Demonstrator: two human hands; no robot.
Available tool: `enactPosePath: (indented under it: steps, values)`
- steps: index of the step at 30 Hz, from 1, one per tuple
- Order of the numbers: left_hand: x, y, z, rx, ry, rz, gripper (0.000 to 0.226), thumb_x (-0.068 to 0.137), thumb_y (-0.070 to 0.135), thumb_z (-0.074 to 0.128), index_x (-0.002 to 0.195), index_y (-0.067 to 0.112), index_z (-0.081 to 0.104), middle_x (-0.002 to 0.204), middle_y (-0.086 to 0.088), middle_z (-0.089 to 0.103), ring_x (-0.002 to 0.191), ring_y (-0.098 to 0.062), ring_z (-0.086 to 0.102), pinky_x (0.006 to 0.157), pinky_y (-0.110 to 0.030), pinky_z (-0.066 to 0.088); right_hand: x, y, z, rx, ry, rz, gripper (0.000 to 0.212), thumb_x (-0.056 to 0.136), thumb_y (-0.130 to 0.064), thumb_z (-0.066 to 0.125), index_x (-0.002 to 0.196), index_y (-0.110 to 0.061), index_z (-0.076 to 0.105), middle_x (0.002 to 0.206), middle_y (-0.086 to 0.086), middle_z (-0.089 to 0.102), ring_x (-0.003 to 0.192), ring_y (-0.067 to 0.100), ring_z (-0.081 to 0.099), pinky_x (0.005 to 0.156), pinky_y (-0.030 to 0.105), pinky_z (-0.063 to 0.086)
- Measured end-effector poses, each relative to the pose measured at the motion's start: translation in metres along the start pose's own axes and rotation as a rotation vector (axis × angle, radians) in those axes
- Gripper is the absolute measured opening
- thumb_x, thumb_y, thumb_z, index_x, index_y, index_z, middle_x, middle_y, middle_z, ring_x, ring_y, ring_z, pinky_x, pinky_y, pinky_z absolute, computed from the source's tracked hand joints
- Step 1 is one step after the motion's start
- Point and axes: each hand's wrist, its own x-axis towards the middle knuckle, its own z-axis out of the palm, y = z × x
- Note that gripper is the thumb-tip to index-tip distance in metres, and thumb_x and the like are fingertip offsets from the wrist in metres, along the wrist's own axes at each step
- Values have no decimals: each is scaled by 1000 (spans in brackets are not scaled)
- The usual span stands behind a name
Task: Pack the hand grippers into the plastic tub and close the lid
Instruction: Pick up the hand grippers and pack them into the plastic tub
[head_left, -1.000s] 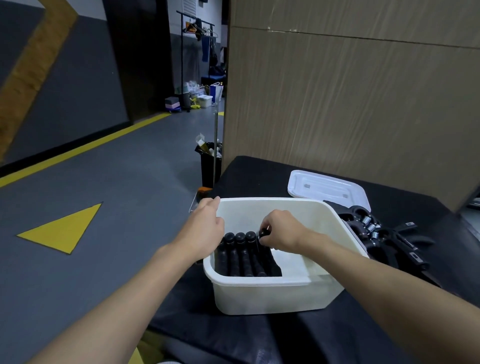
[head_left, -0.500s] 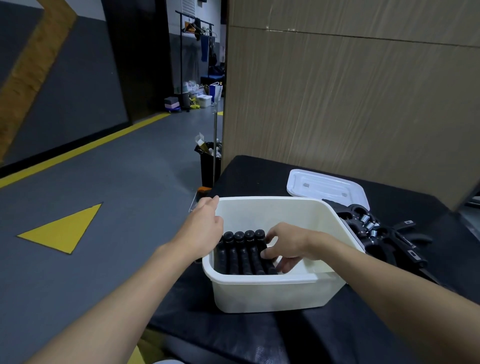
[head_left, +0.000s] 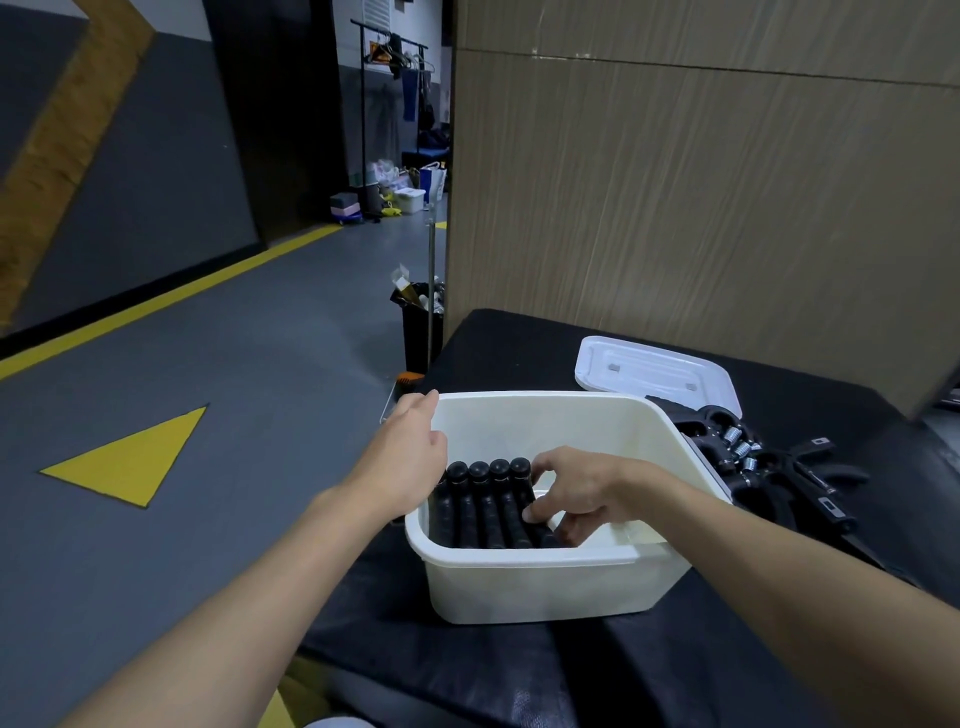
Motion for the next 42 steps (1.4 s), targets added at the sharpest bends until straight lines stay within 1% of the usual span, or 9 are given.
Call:
enactPosePath:
  steps: [4,8,10,15,20,23,27,37,42]
  values:
    - [1,-2,0,1,-9,5,57,99,9,31,155,12,24,158,6,25,133,-16,38,100,-26,34,-2,-1,2,-45,-3,1,39,91,-14,67,127,-14,52,86,10,66,71,28,63,74,38,59]
    - [2,-2,0,11,-8,5,57,98,10,32,155,13,26,156,7,29,121,-16,45,97,-29,39,-10,2,1,-88,47,11,55,92,-25,66,139,-13,42,115,13,66,84,31,70,83,43,59]
    - [2,-2,0,17,-4,1,57,98,9,32,155,12,26,156,7,28,122,-15,44,94,-25,34,-19,3,-5,-52,119,-32,47,94,-24,62,135,-9,46,113,15,66,86,29,72,80,41,60]
    - [2,-1,0,37,7,-7,55,98,9,33,153,11,30,155,6,30,121,-18,43,92,-25,31,-44,19,-38,-39,751,-304,17,88,-8,52,91,-10,68,84,9,72,77,25,70,71,37,57]
    - [2,0,-1,51,9,-10,55,99,8,34,154,12,28,158,6,27,129,-16,40,91,-21,29,-56,65,-79,-57,1060,-202,20,88,-9,48,96,-11,66,86,2,65,90,27,61,77,34,48]
    - [2,1,-3,59,-5,-16,56,99,9,33,155,13,28,159,6,26,126,-12,39,91,-20,27,-48,107,-92,-164,974,106,19,86,-20,52,102,-14,60,108,12,63,109,38,55,91,43,46]
    - [2,1,-4,57,-7,-18,56,99,9,33,155,14,28,158,8,27,115,-9,39,90,-21,29,-40,151,-89,-308,752,424,52,83,-47,58,127,-19,49,137,16,47,128,39,43,106,48,32]
    - [1,4,-4,84,1,-14,56,100,9,33,155,13,27,158,6,27,122,-16,43,89,-23,34,-25,163,-79,-377,750,379,38,88,-24,50,124,-11,54,132,18,52,120,41,50,101,44,43]
    - [0,5,-5,92,-4,-10,56,100,9,32,155,15,26,159,6,26,122,-15,42,89,-24,34,-19,152,-62,-587,679,334,37,90,-35,47,121,-18,57,132,12,50,123,34,47,103,46,34]
